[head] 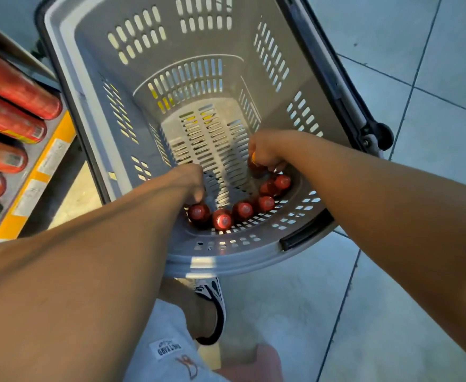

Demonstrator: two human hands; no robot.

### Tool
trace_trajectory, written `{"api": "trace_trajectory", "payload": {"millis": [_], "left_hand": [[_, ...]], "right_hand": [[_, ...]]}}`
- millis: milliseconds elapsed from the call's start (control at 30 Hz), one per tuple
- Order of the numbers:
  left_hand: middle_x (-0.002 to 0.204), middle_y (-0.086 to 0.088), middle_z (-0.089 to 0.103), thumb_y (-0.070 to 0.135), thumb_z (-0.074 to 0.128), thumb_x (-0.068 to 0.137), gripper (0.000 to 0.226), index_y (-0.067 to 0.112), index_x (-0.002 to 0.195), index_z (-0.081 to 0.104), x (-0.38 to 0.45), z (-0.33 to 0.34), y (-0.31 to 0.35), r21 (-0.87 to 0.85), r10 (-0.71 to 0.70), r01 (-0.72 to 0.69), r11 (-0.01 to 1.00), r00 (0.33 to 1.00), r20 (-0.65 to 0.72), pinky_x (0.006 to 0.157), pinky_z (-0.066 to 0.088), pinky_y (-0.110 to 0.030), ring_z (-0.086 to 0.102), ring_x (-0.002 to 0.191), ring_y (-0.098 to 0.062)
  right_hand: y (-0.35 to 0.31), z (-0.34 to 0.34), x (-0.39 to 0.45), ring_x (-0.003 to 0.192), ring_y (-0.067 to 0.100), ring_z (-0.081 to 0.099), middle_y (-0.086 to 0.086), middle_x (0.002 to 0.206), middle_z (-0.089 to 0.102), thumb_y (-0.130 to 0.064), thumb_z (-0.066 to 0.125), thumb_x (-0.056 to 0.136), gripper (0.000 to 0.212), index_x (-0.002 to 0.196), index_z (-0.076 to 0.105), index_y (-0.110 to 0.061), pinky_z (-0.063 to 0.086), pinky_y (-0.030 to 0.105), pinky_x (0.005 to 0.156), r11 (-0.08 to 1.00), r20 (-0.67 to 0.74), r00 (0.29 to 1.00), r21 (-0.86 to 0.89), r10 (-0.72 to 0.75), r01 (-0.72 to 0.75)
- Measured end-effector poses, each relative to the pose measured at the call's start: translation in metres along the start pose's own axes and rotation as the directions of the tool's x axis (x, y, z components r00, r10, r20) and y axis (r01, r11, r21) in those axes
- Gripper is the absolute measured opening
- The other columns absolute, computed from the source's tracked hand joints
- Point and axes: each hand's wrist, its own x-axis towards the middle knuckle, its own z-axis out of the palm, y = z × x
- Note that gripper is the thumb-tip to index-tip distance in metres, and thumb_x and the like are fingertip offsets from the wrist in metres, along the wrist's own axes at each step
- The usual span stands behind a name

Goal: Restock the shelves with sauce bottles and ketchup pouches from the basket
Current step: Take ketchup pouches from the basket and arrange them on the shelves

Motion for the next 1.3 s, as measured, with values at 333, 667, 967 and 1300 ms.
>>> {"api": "trace_trajectory", "payload": {"millis": [333, 667, 967, 1300], "left_hand": [[0.111, -0.009, 0.071, 0.016, 0.064, 0.093, 0.023, 0.016, 0.115, 0.068, -0.036, -0.039, -0.003, -0.174, 0.071, -0.102, 0.979, 0.981, -0.180, 0.071, 0.043, -0.025, 0.066, 0.093, -0.030], [0.086, -0.010, 0.071, 0.019, 0.072, 0.090, 0.011, 0.018, 0.099, 0.066, -0.120, -0.065, -0.038, -0.550, 0.025, -0.312, 0.775, 0.885, -0.466, 0.073, 0.062, -0.044, 0.071, 0.077, -0.031], [0.079, -0.024, 0.066, 0.012, 0.071, 0.097, 0.020, 0.003, 0.113, 0.063, -0.266, -0.060, -0.102, -0.778, -0.145, -0.523, 0.349, 0.790, -0.596, 0.070, 0.063, -0.045, 0.067, 0.066, -0.029], [0.089, -0.024, 0.071, 0.016, 0.067, 0.099, 0.018, 0.013, 0.117, 0.069, -0.423, -0.002, -0.183, -0.705, -0.470, -0.698, 0.128, 0.583, -0.663, 0.079, 0.063, -0.045, 0.070, 0.074, -0.034]], "right_hand": [[-0.004, 0.002, -0.015, 0.083, 0.033, 0.071, 0.025, 0.103, 0.070, -0.003, 0.053, 0.099, 0.021, 0.113, 0.068, -0.009, 0.064, 0.050, 0.080, 0.948, -0.021, 0.999, 0.316, -0.030, 0.035], [-0.028, -0.021, -0.051, 0.080, 0.032, 0.075, 0.014, 0.083, 0.079, -0.008, 0.074, 0.081, 0.005, 0.082, 0.078, -0.010, 0.063, 0.050, 0.085, 0.938, -0.248, 0.965, 0.306, -0.085, 0.161], [-0.096, -0.048, -0.149, 0.039, 0.011, 0.053, 0.000, 0.049, 0.065, -0.004, 0.066, 0.095, 0.009, 0.104, 0.067, -0.006, 0.045, 0.022, 0.038, 0.735, -0.450, 0.883, 0.553, -0.133, 0.393], [-0.199, -0.034, -0.279, 0.055, 0.019, 0.058, 0.005, 0.062, 0.071, -0.005, 0.068, 0.083, 0.011, 0.090, 0.072, -0.012, 0.056, 0.036, 0.061, 0.593, -0.633, 0.736, 0.505, -0.240, 0.628]]}}
